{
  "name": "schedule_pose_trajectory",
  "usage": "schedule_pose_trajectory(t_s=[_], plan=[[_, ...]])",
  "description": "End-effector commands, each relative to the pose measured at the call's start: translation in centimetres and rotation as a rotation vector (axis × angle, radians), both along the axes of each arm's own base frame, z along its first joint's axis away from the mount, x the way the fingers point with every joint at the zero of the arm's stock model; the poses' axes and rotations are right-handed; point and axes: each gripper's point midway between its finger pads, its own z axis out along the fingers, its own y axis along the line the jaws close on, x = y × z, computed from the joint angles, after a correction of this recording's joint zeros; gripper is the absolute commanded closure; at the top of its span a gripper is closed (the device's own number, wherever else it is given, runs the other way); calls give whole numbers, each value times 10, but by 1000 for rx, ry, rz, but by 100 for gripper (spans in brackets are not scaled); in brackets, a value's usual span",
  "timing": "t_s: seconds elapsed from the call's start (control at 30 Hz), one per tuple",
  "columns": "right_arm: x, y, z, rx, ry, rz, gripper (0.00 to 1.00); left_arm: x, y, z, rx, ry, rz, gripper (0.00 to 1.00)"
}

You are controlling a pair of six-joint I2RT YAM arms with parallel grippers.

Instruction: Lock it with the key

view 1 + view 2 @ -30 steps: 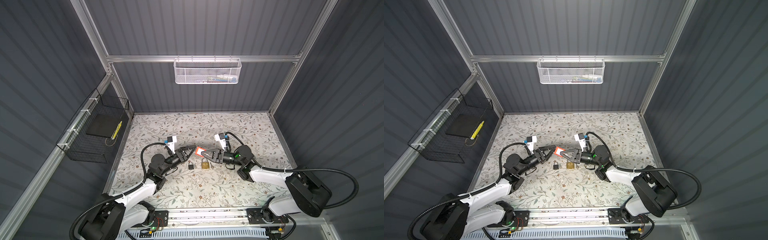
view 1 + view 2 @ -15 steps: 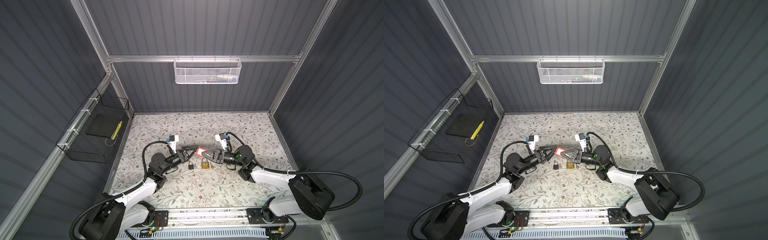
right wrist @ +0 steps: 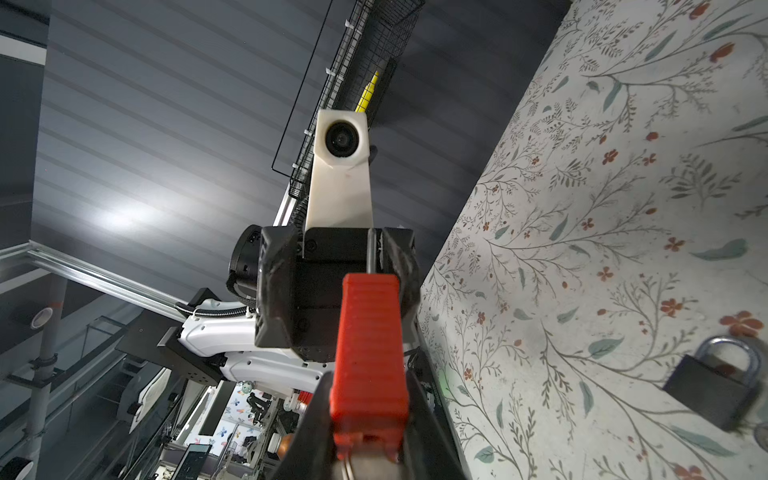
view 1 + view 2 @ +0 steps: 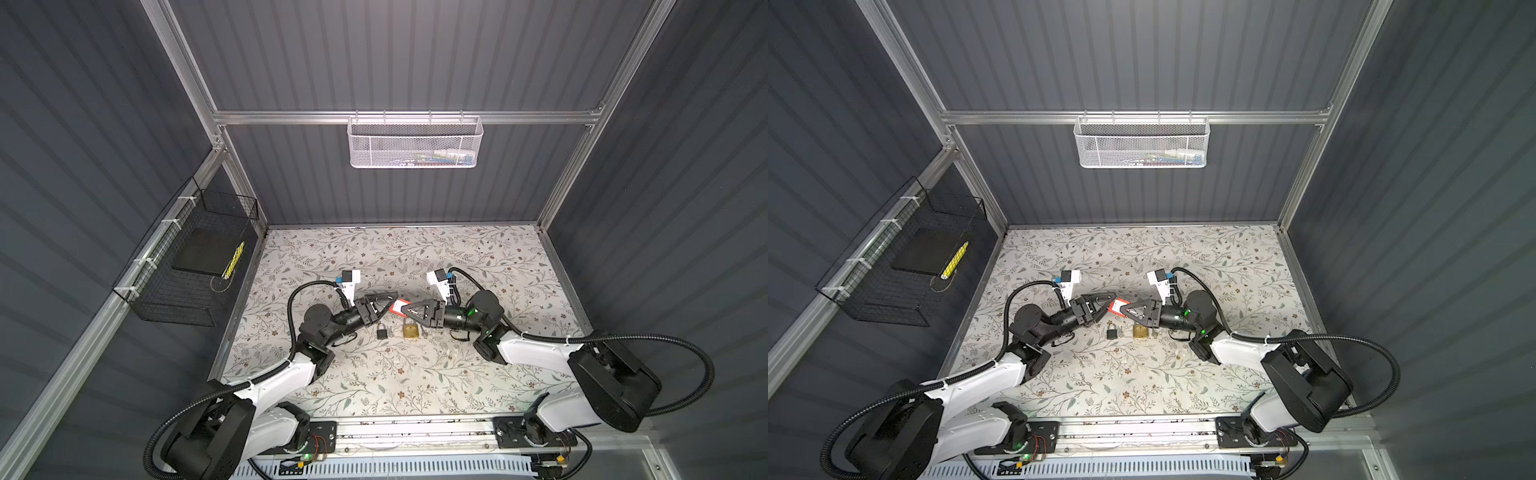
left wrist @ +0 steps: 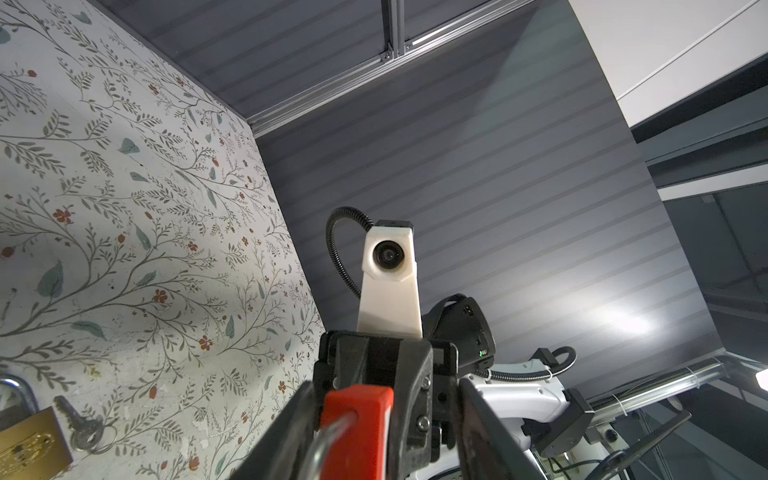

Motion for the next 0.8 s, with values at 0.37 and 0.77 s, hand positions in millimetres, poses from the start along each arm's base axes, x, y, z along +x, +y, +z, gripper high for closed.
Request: schedule_pose_trajectory(t_s=[0.37, 0.77], plan=[[1, 13, 13, 49, -30, 35, 100, -4, -4, 10, -1, -48, -25, 57], [1, 15, 13, 54, -27, 39, 97, -3, -2, 7, 0, -43, -9, 90]])
